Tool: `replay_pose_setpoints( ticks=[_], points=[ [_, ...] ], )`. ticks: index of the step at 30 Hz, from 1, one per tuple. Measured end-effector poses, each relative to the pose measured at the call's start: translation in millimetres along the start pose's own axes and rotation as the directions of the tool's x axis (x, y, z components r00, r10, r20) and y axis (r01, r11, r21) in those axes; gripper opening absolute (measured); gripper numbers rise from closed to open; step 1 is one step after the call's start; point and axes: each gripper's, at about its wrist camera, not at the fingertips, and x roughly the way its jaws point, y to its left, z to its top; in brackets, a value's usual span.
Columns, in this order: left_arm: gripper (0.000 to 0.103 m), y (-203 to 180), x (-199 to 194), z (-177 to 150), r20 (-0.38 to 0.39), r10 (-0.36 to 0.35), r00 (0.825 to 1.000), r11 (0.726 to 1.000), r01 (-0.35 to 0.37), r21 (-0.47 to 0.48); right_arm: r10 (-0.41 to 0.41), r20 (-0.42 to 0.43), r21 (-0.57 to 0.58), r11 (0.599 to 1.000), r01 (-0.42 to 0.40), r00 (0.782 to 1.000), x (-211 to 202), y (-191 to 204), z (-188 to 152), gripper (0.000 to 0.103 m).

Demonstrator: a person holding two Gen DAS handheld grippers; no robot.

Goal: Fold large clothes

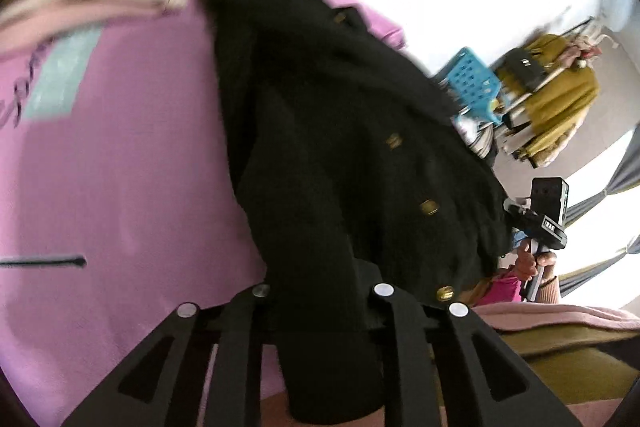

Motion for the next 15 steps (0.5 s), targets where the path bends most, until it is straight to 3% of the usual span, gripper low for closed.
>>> replay_pose_setpoints(
  ticks=[1,4,7,9,10,12,15],
  points=[
    [0.03,5,4,-2,-0.012,-0.021,1.0,1.0,0.021,-0.022,0.012,-0.013,0.015,1.0,-0.011,1.0,4,-5,-4,0.056],
    [0.045,12,3,-4,-0.005,-0.085,0.996,0.996,0.085,-0.028,0.072,-0.001,0.018,0.997,-0.072,0.997,4,-5,-7,0.069],
    [0.051,8,6,-4,0.0,-0.098,0.995,0.995,0.098,-0.006,0.103,-0.027,-0.011,0.995,-0.103,0.994,12,3,-9,0.072],
    [0.037,1,12,-2,-0.005,-0.095,0.995,0.995,0.095,0.0,0.094,-0.038,-0.018,0.995,-0.095,0.995,20,8,-8,0.05],
    [0.018,0,16,-1,-0.016,-0.09,0.996,0.996,0.09,-0.007,0.106,-0.039,0.002,0.994,-0.106,0.994,25,10,-7,0.026],
    [0.009,-1,14,2,0.0,-0.083,0.997,0.996,0.083,-0.021,0.133,-0.014,0.003,0.991,-0.133,0.991,24,15,-8,0.017],
    [0.007,-7,-11,6,0.083,-0.12,0.989,0.992,0.122,-0.019,0.183,0.091,-0.019,0.983,-0.182,0.979,-1,34,-4,0.012]
  ],
)
